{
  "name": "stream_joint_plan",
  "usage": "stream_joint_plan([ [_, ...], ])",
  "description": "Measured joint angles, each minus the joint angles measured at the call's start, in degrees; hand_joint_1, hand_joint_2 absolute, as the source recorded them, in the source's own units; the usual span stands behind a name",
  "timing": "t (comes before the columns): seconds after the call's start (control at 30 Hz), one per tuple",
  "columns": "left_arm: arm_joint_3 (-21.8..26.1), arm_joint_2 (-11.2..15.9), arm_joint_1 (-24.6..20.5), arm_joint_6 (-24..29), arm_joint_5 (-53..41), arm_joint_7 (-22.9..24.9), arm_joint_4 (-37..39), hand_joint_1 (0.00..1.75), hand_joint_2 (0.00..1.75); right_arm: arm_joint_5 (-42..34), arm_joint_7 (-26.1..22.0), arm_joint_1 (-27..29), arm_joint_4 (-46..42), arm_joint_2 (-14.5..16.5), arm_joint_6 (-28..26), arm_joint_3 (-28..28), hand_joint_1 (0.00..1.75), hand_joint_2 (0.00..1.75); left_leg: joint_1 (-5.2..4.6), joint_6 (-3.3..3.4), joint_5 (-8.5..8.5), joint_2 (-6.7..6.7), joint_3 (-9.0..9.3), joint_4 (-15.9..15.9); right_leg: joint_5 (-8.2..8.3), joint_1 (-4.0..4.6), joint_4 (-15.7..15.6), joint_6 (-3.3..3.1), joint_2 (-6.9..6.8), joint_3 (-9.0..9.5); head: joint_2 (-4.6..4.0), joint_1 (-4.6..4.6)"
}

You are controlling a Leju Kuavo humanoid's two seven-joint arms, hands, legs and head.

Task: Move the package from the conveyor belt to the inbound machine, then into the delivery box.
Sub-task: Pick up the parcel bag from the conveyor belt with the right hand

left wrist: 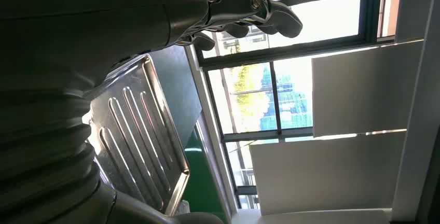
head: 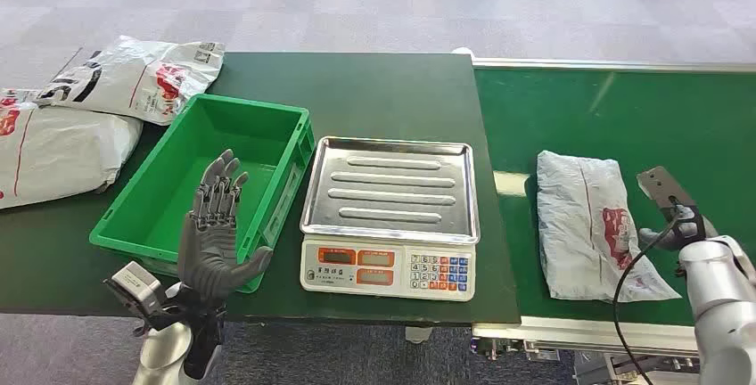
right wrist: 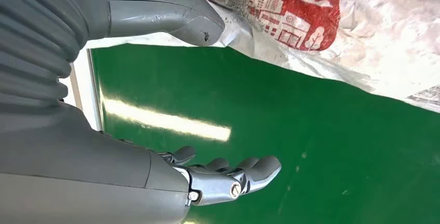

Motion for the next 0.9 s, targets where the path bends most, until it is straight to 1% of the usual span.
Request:
stream_joint_plan([
  [0.3, 0.0, 0.0, 0.0, 0.0, 0.0, 0.0, 0.1, 0.0, 1.75, 0.0, 0.0, 0.0, 0.4, 0.0, 0.0, 0.0, 0.0, 1.75, 0.0, 0.0, 0.0, 0.0, 0.0, 0.0, 0.0, 0.0, 0.0, 0.0, 0.0, 0.0, 0.0, 0.01],
  [0.4, 0.0, 0.0, 0.0, -0.1, 0.0, 0.0, 0.1, 0.0, 1.75, 0.3, -0.2, 0.0, 0.4, 0.0, 1.4, 0.1, 0.0, 1.75, 0.0, 0.0, 0.0, 0.0, 0.0, 0.0, 0.0, 0.0, 0.0, 0.0, 0.0, 0.0, 0.0, 0.01],
  [0.57, 0.0, 0.0, -0.7, -0.6, 0.1, -0.3, 0.7, 0.0, 1.75, 1.4, 0.1, 0.9, 0.9, 0.1, 7.6, 0.9, 0.0, 1.75, 0.0, 0.0, 0.0, -0.02, 0.0, 0.0, 0.0, 0.01, 0.0, 0.0, -0.04, 0.01, 0.01, 0.0],
  [0.77, -0.4, -0.1, -3.1, -1.9, 0.4, 0.3, 2.2, 0.0, 1.75, 1.9, 5.8, 2.7, 1.7, 1.0, 19.2, 1.5, 0.0, 1.75, 0.01, 0.0, 0.0, -0.01, 0.03, 0.0, 0.0, 0.02, 0.0, 0.0, -0.02, 0.03, 0.0, -0.01],
  [0.83, -0.8, -0.1, -4.1, -2.2, 0.5, 0.7, 3.0, 0.0, 1.75, 1.8, 6.1, 2.7, 1.8, 1.1, 23.4, 1.5, 0.0, 1.75, 0.02, 0.0, 0.0, 0.03, 0.11, 0.0, 0.0, 0.03, 0.0, 0.0, 0.04, 0.1, 0.0, -0.01],
  [0.9, -1.1, -0.2, -4.8, -2.4, 0.6, 0.9, 3.8, 0.0, 1.75, 1.6, 5.4, 2.6, 1.8, 1.1, 26.6, 1.6, 0.0, 1.75, 0.04, 0.01, -0.03, 0.08, 0.22, 0.0, 0.0, 0.05, 0.0, 0.0, 0.09, 0.21, 0.01, 0.01],
])
